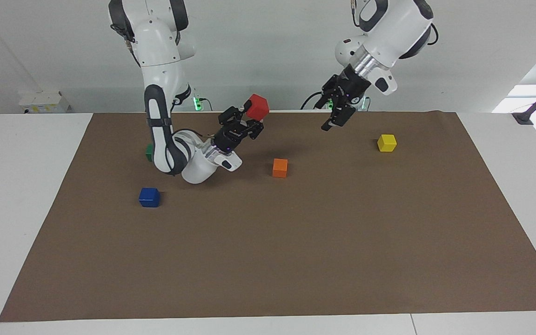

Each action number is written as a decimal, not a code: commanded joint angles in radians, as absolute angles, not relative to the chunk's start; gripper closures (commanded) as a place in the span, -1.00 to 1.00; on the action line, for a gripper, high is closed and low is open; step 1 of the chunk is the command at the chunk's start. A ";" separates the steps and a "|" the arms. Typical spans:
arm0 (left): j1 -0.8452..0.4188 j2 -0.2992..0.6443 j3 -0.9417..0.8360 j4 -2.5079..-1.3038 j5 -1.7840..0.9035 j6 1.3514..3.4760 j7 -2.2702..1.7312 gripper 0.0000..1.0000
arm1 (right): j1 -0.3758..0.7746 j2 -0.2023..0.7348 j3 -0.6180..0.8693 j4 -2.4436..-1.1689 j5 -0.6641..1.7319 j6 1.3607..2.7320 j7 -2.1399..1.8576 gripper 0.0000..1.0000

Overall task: Transfer red block to right arm and stack on blue block
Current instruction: 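Open the left gripper and carry the red cube toward the blue cube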

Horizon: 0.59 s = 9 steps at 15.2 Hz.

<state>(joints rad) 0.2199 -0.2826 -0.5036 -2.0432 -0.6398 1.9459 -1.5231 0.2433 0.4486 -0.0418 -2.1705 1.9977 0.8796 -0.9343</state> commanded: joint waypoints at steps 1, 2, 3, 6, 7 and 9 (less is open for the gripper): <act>0.281 -0.288 -0.514 -2.083 -0.519 1.933 -1.242 -1.00 | 0.145 0.352 -0.040 -2.154 1.881 0.977 -0.812 1.00; 0.311 -0.282 -0.514 -2.085 -0.465 1.927 -1.139 -1.00 | 0.108 0.330 -0.040 -2.140 1.829 1.014 -0.781 1.00; 0.357 -0.269 -0.514 -2.071 -0.425 1.916 -1.041 -1.00 | 0.075 0.306 -0.040 -2.123 1.778 1.043 -0.747 1.00; 0.390 -0.230 -0.511 -2.013 -0.223 1.924 -0.749 -1.00 | -0.032 0.259 -0.041 -2.033 1.598 1.086 -0.606 1.00; 0.396 -0.218 -0.496 -2.002 -0.186 1.915 -0.676 -1.00 | -0.060 0.227 -0.041 -2.001 1.533 1.104 -0.551 1.00; 0.399 -0.215 -0.460 -1.994 -0.175 1.892 -0.527 -1.00 | -0.110 0.158 -0.044 -1.915 1.391 1.153 -0.412 1.00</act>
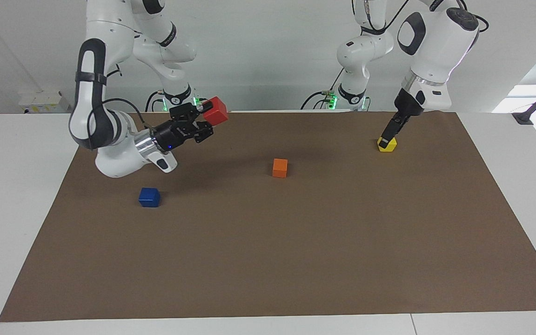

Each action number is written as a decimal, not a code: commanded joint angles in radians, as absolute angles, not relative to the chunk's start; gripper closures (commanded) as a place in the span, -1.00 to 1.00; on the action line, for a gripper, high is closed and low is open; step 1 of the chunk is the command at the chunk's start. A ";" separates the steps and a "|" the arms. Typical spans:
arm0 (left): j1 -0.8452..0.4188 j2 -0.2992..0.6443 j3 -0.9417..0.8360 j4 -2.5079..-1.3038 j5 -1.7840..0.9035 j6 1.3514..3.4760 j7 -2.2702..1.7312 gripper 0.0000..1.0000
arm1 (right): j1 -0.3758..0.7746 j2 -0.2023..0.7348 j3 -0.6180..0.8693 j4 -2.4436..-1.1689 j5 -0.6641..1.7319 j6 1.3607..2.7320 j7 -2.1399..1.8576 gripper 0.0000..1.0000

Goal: Transfer red block to right arm and stack on blue block

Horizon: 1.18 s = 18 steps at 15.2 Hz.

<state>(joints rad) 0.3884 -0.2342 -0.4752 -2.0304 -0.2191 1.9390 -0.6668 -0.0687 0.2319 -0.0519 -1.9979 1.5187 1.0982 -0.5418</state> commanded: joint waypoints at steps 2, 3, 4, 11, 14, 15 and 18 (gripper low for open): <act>0.402 -0.206 -0.460 -1.961 -0.114 1.833 -0.342 -1.00 | -0.130 0.135 -0.049 -1.777 1.217 1.160 -0.280 1.00; 0.400 -0.180 -0.459 -1.921 -0.077 1.801 -0.281 -1.00 | -0.133 0.132 -0.049 -1.705 1.109 1.161 -0.250 1.00; 0.390 -0.137 -0.445 -1.861 -0.063 1.758 -0.263 -1.00 | -0.130 0.127 -0.049 -1.650 0.989 1.169 -0.247 1.00; 0.160 0.145 -0.242 -1.478 0.061 1.540 -0.207 -1.00 | 0.012 0.040 -0.031 -1.595 0.314 1.417 -0.204 1.00; 0.068 0.179 -0.168 -1.410 0.072 1.462 -0.198 -1.00 | 0.066 0.034 -0.029 -1.624 0.131 1.515 -0.134 1.00; 0.022 0.170 -0.119 -1.411 0.069 1.466 -0.178 -1.00 | 0.081 0.031 -0.028 -1.638 0.064 1.550 -0.114 1.00; -0.128 0.051 0.046 -1.533 0.051 1.476 -0.118 -1.00 | 0.091 0.015 -0.026 -1.732 -0.005 1.704 -0.081 1.00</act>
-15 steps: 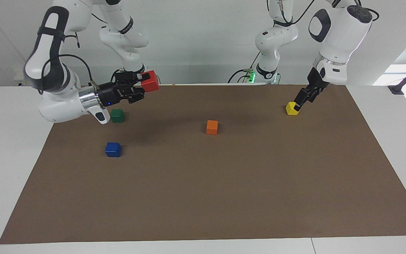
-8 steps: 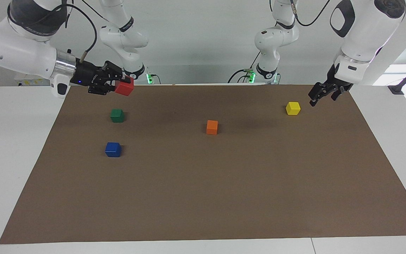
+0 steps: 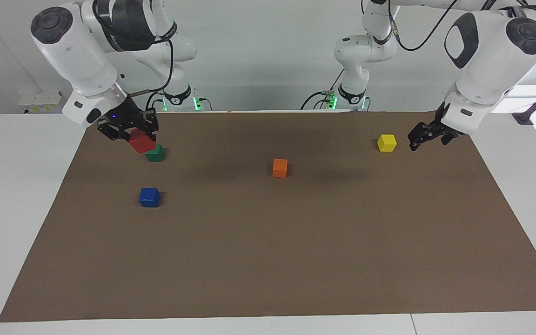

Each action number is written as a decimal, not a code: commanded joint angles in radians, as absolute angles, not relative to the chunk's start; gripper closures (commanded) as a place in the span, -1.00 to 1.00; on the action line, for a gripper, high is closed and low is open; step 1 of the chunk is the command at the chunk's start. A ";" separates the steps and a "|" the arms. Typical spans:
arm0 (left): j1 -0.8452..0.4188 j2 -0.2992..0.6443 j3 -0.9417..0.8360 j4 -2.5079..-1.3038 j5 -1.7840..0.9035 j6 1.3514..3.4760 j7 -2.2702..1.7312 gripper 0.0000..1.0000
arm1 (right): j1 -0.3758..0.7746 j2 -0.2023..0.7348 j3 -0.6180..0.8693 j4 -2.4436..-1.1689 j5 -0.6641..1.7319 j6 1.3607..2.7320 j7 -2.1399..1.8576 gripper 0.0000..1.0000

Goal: Transfer red block to right arm and stack on blue block

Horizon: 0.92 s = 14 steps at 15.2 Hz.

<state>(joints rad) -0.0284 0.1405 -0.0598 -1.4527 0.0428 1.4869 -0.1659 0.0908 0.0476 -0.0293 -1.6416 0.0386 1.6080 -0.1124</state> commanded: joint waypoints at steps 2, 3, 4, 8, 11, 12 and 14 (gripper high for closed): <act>-0.192 0.023 0.092 -1.587 0.048 1.517 -0.113 -1.00 | 0.092 0.015 -0.026 -1.779 -0.052 1.779 -0.042 1.00; -0.192 0.015 0.091 -1.595 0.048 1.528 -0.110 -1.00 | 0.092 0.024 -0.025 -1.795 -0.063 1.799 -0.032 1.00; -0.192 0.012 0.092 -1.604 0.046 1.528 -0.109 -1.00 | 0.089 0.029 -0.025 -1.827 -0.063 1.824 -0.029 1.00; -0.195 0.000 0.083 -1.623 0.046 1.520 -0.117 -1.00 | 0.075 0.049 -0.026 -1.930 -0.066 1.934 -0.044 1.00; -0.186 -0.026 0.083 -1.649 0.046 1.525 -0.112 -1.00 | 0.051 0.100 -0.028 -1.930 -0.072 1.945 -0.095 1.00; -0.184 -0.026 0.083 -1.649 0.046 1.526 -0.112 -1.00 | 0.049 0.118 -0.028 -1.928 -0.096 1.948 -0.086 1.00; -0.172 -0.026 0.078 -1.648 0.046 1.523 -0.112 -1.00 | 0.032 0.146 -0.026 -1.933 -0.112 1.995 -0.074 1.00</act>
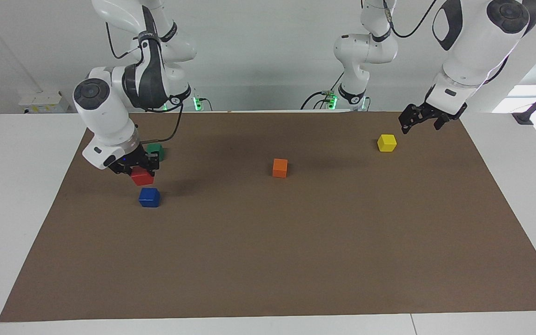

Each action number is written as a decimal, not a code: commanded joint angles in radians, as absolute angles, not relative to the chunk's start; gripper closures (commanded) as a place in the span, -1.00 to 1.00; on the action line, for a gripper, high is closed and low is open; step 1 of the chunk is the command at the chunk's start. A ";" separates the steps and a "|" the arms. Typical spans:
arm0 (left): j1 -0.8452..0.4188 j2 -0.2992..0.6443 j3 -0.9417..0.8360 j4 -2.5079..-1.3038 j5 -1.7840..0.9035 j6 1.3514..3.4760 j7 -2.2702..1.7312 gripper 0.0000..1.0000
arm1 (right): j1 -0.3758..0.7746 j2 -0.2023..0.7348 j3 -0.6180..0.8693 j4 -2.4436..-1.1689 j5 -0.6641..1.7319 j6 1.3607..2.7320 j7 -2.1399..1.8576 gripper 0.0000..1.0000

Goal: Transfer red block to right arm and stack on blue block

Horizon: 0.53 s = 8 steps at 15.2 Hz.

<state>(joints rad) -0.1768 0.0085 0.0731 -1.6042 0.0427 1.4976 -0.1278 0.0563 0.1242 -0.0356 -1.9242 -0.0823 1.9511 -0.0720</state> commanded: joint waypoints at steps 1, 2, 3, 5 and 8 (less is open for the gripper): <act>-0.146 -0.026 0.049 -1.647 0.046 1.522 -0.112 -1.00 | 0.028 0.156 -0.026 -1.936 -0.112 1.999 -0.075 1.00; -0.103 -0.025 0.004 -1.647 0.046 1.519 -0.112 -1.00 | 0.028 0.166 -0.026 -1.936 -0.112 2.000 -0.075 1.00; -0.047 -0.026 -0.058 -1.647 0.046 1.517 -0.112 -1.00 | 0.028 0.170 -0.026 -1.936 -0.112 2.000 -0.075 1.00; 0.085 -0.025 -0.190 -1.647 0.046 1.522 -0.115 -1.00 | 0.029 0.187 -0.026 -1.939 -0.112 2.028 -0.078 1.00; 0.098 -0.020 -0.204 -1.646 0.046 1.528 -0.113 -1.00 | 0.029 0.221 -0.026 -1.939 -0.113 2.054 -0.075 1.00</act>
<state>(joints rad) 0.0754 0.0035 -0.1874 -1.6113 0.0427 1.4985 -0.1270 0.0379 0.2048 -0.0348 -1.9296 -0.0894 2.0224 -0.0720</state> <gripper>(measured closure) 0.000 0.423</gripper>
